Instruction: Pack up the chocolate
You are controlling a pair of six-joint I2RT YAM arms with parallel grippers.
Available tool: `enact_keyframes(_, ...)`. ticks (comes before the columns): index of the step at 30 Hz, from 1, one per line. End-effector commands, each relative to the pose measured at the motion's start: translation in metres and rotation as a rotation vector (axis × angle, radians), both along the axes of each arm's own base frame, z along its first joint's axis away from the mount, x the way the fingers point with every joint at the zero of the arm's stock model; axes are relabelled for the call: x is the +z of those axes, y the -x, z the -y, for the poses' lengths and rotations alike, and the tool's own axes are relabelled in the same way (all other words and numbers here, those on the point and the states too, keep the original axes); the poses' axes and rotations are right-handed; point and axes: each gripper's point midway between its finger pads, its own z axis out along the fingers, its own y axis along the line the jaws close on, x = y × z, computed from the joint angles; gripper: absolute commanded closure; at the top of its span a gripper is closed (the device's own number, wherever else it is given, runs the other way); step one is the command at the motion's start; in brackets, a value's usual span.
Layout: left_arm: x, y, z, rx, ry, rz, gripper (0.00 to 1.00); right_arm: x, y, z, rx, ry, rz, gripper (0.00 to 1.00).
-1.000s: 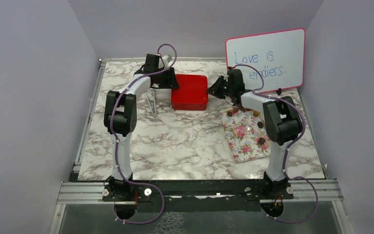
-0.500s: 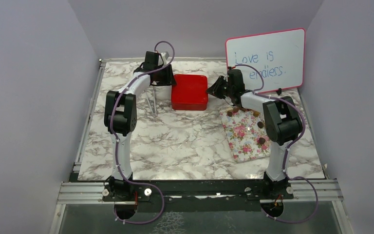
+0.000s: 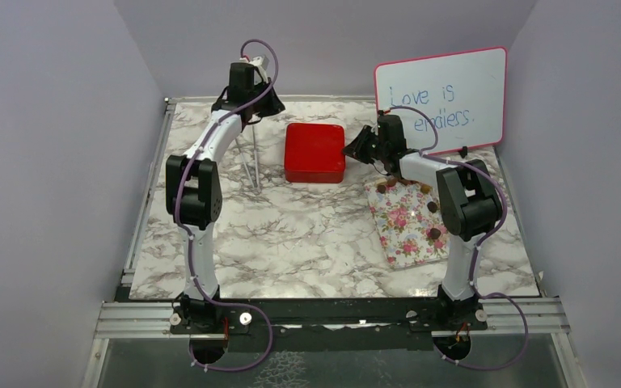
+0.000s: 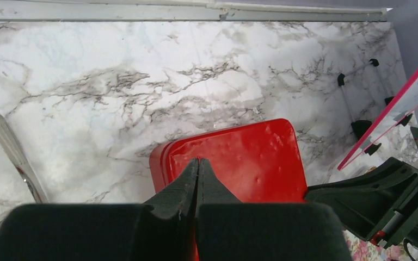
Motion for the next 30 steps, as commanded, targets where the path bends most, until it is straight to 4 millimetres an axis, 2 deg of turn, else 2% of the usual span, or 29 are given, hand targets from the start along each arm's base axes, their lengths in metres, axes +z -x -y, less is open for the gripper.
enact_keyframes(1, -0.002, -0.001, 0.018, -0.029, 0.053, 0.059, 1.0, -0.032, 0.012, 0.008, -0.001, 0.085, -0.068, 0.77)
enact_keyframes(3, -0.029, -0.002, 0.019, -0.02, 0.044, 0.019, 1.0, -0.029, 0.012, 0.009, -0.003, 0.09, -0.063, 0.77)
enact_keyframes(6, -0.082, -0.003, 0.014, 0.014, 0.017, -0.066, 1.0, -0.029, 0.013, 0.009, -0.002, 0.093, -0.065, 0.77)
enact_keyframes(8, -0.11, 0.0, 0.018, 0.005, 0.029, -0.118, 1.0, -0.031, 0.014, 0.011, -0.003, 0.1, -0.068, 0.77)
enact_keyframes(10, -0.126, 0.003, 0.023, -0.014, 0.045, -0.155, 1.0, -0.033, 0.016, 0.013, -0.004, 0.118, -0.07, 0.77)
enact_keyframes(12, -0.129, 0.004, 0.022, 0.004, 0.018, -0.164, 1.0, -0.031, 0.016, 0.016, -0.006, 0.134, -0.068, 0.76)
enact_keyframes(15, -0.118, -0.002, 0.014, 0.035, -0.031, -0.138, 1.0, -0.017, 0.014, 0.016, -0.006, 0.142, -0.041, 0.73)
enact_keyframes(17, -0.104, -0.007, 0.016, 0.023, -0.026, -0.122, 1.0, -0.003, 0.01, 0.017, -0.008, 0.142, -0.015, 0.68)
enact_keyframes(20, -0.068, -0.013, 0.021, 0.006, 0.004, -0.065, 1.0, 0.024, 0.002, 0.018, -0.013, 0.155, 0.033, 0.61)
enact_keyframes(22, -0.035, -0.016, 0.021, 0.005, 0.017, -0.005, 1.0, 0.047, -0.005, 0.02, -0.023, 0.166, 0.077, 0.61)
enact_keyframes(26, 0.013, -0.015, 0.016, 0.033, 0.009, 0.076, 1.0, 0.077, -0.011, 0.024, -0.036, 0.193, 0.134, 0.62)
enact_keyframes(28, 0.024, -0.011, 0.014, 0.058, -0.006, 0.087, 1.0, 0.088, -0.015, 0.023, -0.028, 0.195, 0.171, 0.66)
enact_keyframes(30, 0.026, -0.006, 0.015, 0.08, -0.039, 0.093, 1.0, 0.095, -0.017, 0.019, -0.011, 0.201, 0.2, 0.73)
